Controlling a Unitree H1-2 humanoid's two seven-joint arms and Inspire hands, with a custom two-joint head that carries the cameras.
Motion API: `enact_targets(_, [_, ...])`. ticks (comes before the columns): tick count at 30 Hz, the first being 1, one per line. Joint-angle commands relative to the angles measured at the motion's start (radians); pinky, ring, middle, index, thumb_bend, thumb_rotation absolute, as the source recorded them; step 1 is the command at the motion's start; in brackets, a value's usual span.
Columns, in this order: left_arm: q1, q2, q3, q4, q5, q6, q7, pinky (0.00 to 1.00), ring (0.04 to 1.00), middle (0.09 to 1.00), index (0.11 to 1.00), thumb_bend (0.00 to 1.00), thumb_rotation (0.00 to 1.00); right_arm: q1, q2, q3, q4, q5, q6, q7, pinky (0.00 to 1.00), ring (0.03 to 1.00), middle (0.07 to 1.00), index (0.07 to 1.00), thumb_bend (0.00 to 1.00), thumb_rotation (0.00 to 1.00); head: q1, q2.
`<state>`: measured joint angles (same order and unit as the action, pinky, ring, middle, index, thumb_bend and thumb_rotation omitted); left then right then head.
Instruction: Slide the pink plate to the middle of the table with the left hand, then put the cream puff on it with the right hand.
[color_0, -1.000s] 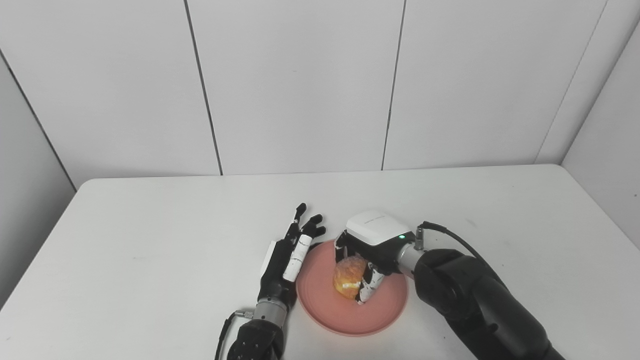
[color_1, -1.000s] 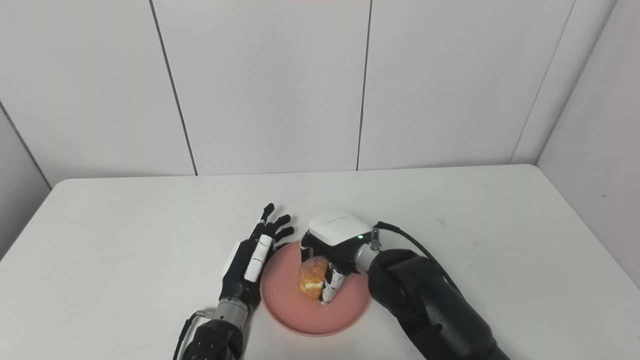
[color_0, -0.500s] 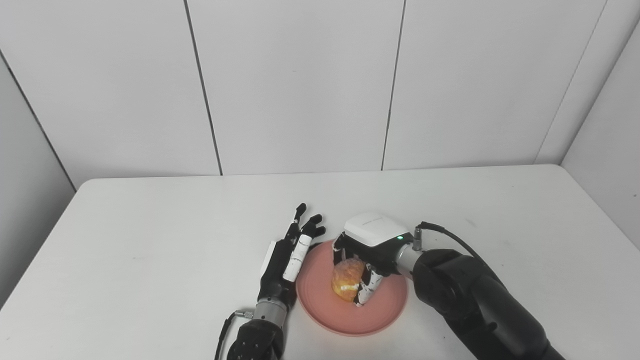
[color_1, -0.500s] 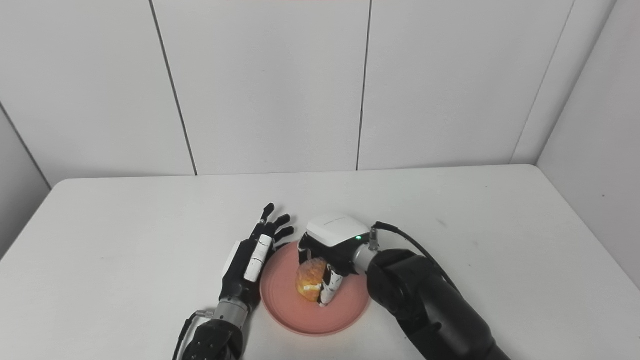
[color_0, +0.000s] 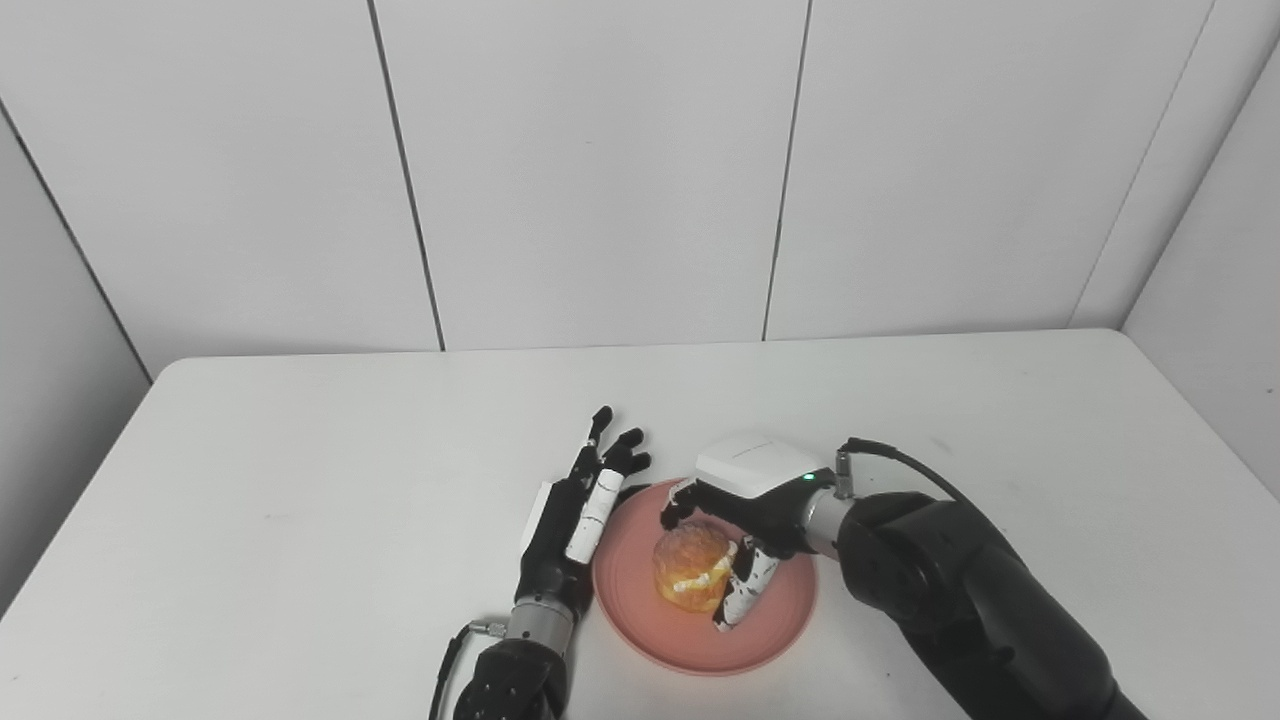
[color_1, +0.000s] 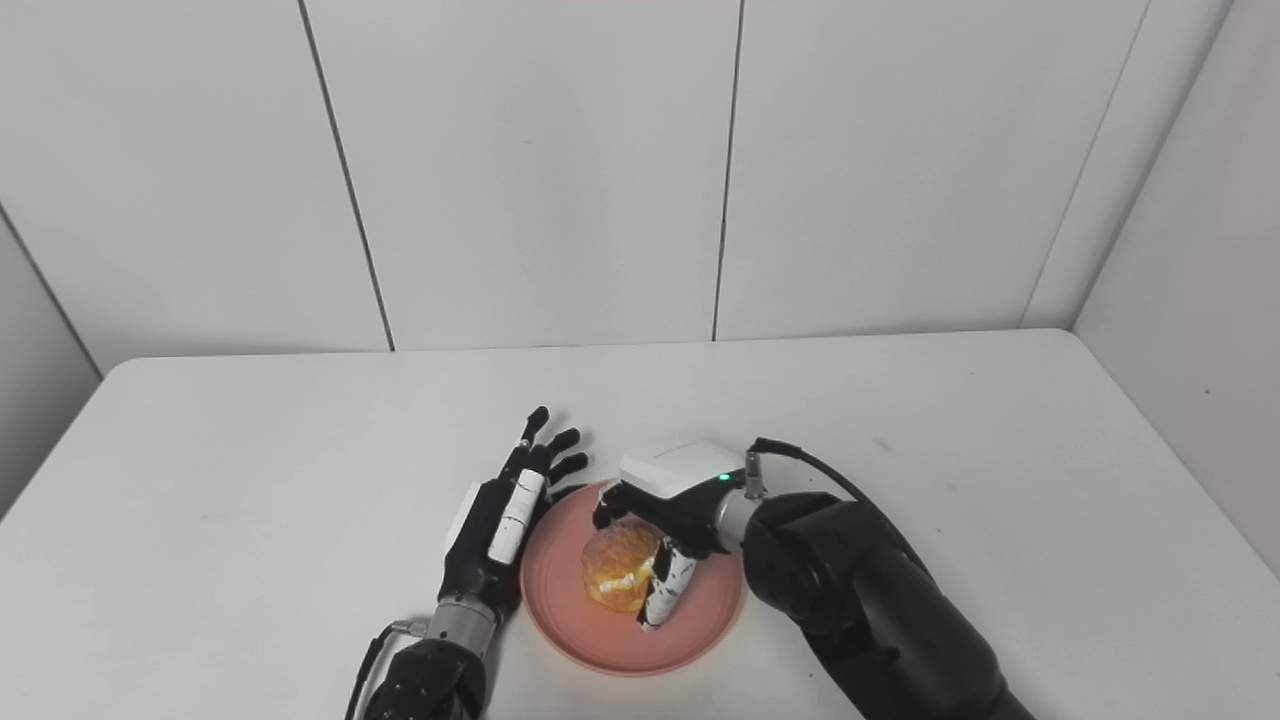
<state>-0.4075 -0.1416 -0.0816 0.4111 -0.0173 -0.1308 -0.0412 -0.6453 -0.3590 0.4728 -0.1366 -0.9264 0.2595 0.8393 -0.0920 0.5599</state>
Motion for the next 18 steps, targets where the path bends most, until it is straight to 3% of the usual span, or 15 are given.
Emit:
enact_targets(1, [0.043,0.011,0.004,0.03,-0.004,0.023,-0.007,0.74,0.86,0.904,1.0,0.84,0.86,-0.046,-0.005,-0.027,-0.038,-0.01,0.006,-0.027,0.66,0.764,0.796,0.738,1.0,0.23,0.0,0.002])
enact_targets(8, [0.046,0.011,0.004,0.024,-0.003,0.028,-0.006,0.74,0.856,0.903,1.0,0.85,0.85,-0.043,0.001,-0.058,-0.051,-0.021,0.018,-0.045,0.59,0.743,0.784,0.729,1.0,0.25,-0.001,0.004])
enact_targets(11, [0.046,0.012,0.003,0.025,-0.001,0.026,-0.007,0.74,0.857,0.904,1.0,0.84,0.85,-0.044,0.003,-0.076,-0.067,-0.019,0.033,-0.043,0.6,0.774,0.805,0.718,1.0,0.25,-0.001,0.004])
enact_targets(15, [0.043,0.012,0.004,0.031,-0.004,0.022,-0.007,0.74,0.855,0.903,1.0,0.83,0.86,-0.032,-0.002,-0.12,-0.095,0.018,0.021,-0.075,0.59,0.751,0.777,0.696,1.0,0.27,-0.003,0.001])
enact_targets(18, [0.041,0.012,0.006,0.034,-0.004,0.021,-0.004,0.75,0.855,0.901,1.0,0.83,0.85,-0.002,0.017,-0.193,-0.111,0.091,0.028,-0.134,0.61,0.741,0.771,0.693,0.96,0.29,-0.001,0.0])
